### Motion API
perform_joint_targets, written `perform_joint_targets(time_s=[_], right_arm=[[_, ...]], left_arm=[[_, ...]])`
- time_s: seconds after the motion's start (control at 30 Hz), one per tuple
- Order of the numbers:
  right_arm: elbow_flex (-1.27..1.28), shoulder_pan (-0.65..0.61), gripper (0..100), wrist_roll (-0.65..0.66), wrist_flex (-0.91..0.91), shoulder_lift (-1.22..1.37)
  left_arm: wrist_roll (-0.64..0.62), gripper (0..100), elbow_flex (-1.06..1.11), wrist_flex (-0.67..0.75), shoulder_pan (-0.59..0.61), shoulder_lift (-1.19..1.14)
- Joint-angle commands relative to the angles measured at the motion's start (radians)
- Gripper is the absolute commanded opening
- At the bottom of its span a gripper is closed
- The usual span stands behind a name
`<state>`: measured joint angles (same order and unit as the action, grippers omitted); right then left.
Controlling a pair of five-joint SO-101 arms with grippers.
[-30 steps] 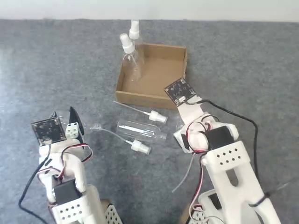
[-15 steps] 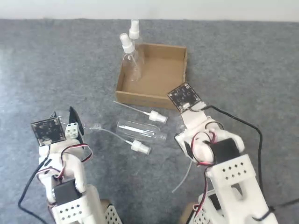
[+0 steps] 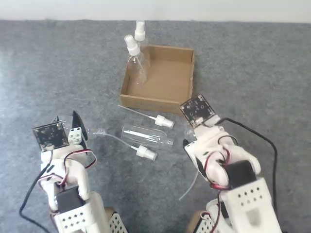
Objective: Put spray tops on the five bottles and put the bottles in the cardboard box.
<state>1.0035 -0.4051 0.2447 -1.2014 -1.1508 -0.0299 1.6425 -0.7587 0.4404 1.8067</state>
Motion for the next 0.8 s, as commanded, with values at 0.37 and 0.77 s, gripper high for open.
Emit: perform_joint_targets(time_s=[0.37,0.77], right_arm=[[0.051,0.007,4.8,-0.04,0.024,-0.2],[0.14,0.008,4.8,-0.04,0.079,-0.346]], left_arm=[[0.005,22,-0.053,-0.017,0.0,0.017],[0.215,23,-0.147,-0.172,-0.08,0.014]])
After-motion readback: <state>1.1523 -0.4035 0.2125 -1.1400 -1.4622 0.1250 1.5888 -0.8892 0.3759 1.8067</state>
